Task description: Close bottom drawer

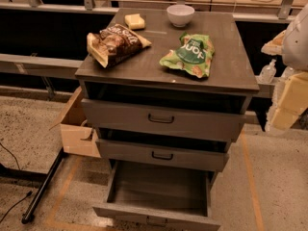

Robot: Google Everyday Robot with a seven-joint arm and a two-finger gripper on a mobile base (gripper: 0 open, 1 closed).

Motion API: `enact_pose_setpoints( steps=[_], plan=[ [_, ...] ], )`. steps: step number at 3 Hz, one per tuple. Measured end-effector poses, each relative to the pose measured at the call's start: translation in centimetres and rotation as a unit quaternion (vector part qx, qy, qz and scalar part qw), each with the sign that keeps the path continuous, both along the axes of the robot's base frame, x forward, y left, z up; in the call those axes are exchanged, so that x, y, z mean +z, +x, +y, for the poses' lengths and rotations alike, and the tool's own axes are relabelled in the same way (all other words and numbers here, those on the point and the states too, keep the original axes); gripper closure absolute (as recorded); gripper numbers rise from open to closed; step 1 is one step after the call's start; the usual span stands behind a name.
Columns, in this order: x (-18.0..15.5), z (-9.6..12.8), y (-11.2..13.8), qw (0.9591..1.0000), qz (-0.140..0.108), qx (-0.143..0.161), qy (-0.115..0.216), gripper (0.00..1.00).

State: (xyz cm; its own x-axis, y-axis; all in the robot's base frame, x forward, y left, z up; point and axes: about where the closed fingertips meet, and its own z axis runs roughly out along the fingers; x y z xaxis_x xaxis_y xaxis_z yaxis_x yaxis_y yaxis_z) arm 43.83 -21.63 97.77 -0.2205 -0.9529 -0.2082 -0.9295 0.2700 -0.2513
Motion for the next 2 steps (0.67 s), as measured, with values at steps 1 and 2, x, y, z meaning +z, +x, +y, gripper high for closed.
enact_pose_setpoints(
  steps=[1,2],
  plan=[
    [0.0,0.0,0.0,1.0000,0.000,0.000,0.000,0.00],
    [-1.9,-0.2,0.4,0.9999,-0.014,-0.007,0.006,0.00]
  ],
)
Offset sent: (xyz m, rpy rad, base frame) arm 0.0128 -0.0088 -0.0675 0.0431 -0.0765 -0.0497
